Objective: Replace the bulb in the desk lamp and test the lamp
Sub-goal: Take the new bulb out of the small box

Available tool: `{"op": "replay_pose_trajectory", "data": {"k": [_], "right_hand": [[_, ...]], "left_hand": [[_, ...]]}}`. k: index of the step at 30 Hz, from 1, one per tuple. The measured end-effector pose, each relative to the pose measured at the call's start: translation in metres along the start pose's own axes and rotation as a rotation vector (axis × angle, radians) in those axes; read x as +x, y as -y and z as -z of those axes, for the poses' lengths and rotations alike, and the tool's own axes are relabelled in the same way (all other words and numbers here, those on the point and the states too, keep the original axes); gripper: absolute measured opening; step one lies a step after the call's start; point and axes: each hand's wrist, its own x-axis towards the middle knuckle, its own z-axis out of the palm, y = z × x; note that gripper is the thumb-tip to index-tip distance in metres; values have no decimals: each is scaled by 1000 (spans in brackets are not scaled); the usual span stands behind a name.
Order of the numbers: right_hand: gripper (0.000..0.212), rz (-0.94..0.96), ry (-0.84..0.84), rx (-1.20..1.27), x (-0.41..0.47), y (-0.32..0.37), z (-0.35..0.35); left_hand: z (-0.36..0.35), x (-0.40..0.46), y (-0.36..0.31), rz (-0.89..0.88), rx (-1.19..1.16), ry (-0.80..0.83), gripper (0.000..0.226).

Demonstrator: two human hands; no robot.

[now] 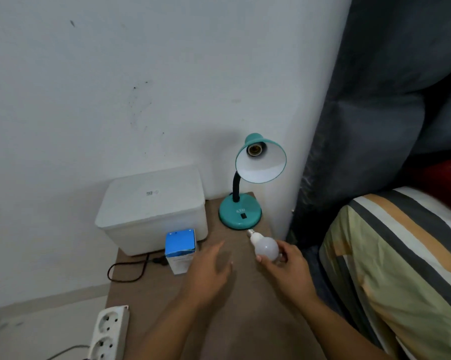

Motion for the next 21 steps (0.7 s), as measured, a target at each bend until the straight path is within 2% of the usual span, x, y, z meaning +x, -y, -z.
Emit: {"op": "replay_pose_trajectory", "data": {"k": [5, 12, 21], "right_hand": [[60, -6, 75, -83, 15, -7, -21], [67, 10, 198, -139, 41, -9, -50], [64, 65, 156, -243, 52, -17, -67]], "left_hand": [[-23, -9, 28, 48, -7, 62, 61], [-46, -2, 41, -23, 142, 69, 66], [-64, -7, 54, -81, 289, 9, 63]]}}
